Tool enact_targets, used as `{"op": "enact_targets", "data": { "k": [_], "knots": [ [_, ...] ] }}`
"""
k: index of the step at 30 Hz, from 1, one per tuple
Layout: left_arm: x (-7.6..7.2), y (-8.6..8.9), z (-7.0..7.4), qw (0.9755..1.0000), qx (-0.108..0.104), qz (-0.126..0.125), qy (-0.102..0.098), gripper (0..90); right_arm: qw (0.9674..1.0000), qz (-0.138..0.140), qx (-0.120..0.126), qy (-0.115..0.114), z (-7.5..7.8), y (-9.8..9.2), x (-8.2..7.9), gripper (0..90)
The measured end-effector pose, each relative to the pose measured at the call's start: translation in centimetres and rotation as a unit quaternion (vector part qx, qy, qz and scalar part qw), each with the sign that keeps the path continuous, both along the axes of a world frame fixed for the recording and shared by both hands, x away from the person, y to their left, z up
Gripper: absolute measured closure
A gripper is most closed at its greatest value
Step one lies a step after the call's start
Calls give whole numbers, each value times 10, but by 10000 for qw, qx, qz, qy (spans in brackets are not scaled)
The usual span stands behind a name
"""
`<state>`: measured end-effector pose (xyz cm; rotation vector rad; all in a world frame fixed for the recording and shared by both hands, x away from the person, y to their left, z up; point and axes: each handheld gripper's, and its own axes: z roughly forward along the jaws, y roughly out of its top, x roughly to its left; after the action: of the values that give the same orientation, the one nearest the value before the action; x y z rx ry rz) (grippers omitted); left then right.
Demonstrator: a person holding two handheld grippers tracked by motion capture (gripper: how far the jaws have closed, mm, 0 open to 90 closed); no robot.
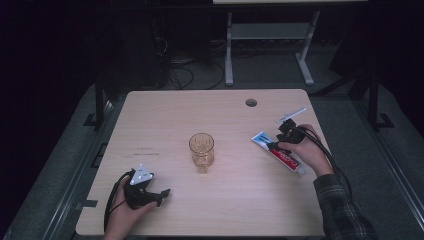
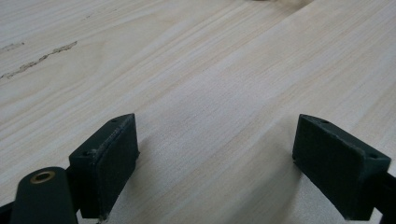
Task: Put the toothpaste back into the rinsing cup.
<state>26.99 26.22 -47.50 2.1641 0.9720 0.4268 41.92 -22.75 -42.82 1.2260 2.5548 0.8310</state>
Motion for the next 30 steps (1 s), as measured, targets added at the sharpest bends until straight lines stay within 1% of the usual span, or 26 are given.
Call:
{"op": "enact_targets", "data": {
  "k": [3,4,7,8,13,20,25,27,29,30],
  "knots": [
    [0,0,0,10000,-4,0,0,134,10000,11,2,-6,0,3,2,382],
    [0,0,0,10000,-3,-6,4,134,10000,7,41,-6,-1,5,4,382],
    [0,0,0,10000,-4,-7,4,134,10000,14,25,31,-4,7,6,381],
    [0,0,0,10000,-4,-8,4,134,10000,41,-16,50,-8,9,7,381],
    [0,0,0,10000,-3,-5,3,134,9999,56,-128,86,-16,15,11,383],
    [0,0,0,10000,-9,-2,2,134,9996,45,-291,55,-20,19,13,407],
    [0,0,0,10000,-8,-3,2,134,9989,56,-465,55,-24,22,13,429],
    [0,0,0,10000,-3,-4,2,134,9988,68,-480,52,-24,22,13,430],
    [0,0,0,10000,-9,-2,1,134,9987,65,-503,90,-25,22,14,433],
    [0,0,0,10000,-4,-4,2,134,9988,66,-477,130,-26,22,14,434]
  ]
}}
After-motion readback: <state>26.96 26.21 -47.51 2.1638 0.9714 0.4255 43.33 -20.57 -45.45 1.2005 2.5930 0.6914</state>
